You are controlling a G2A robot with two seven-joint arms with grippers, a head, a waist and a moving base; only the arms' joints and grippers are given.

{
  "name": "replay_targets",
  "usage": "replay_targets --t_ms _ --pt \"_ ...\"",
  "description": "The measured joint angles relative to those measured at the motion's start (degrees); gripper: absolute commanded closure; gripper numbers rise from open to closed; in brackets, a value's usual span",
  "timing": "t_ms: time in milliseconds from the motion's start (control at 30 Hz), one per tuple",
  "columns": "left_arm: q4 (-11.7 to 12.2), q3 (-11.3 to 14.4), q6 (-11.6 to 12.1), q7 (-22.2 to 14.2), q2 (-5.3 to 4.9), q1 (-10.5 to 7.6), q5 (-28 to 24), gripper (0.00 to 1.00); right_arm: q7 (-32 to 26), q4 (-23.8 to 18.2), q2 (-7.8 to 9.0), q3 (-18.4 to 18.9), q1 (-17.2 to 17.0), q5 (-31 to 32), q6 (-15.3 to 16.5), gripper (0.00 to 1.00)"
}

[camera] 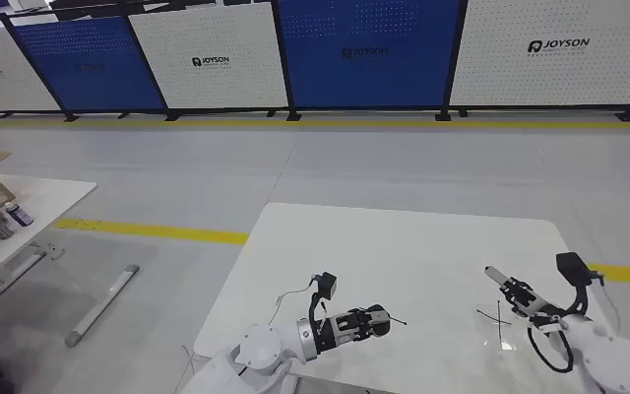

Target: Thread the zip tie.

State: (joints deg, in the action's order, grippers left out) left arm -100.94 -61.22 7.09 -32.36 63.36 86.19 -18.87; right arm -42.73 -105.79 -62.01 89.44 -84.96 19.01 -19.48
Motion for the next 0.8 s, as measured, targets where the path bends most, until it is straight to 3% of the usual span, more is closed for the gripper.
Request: replay_targets --t_ms 400,667,800 --pt "0.0 0.0 0.0 0.0 0.0 0.0 0.0 1.0 0.5 -0.1 0.03 -0.3 -0.1 1.2 0.0 0.0" --pt "0.0 0.0 0.0 0.0 0.0 0.0 0.0 1.0 -4.5 -2.9 -0.32 -4.2 1.6 14.2 0.0 0.0" --pt "0.0 0.0 0.0 0.0 0.0 0.0 0.0 1.0 -4.3 -3.5 -1.6 -3.1 0.9 21.0 0.0 0.0"
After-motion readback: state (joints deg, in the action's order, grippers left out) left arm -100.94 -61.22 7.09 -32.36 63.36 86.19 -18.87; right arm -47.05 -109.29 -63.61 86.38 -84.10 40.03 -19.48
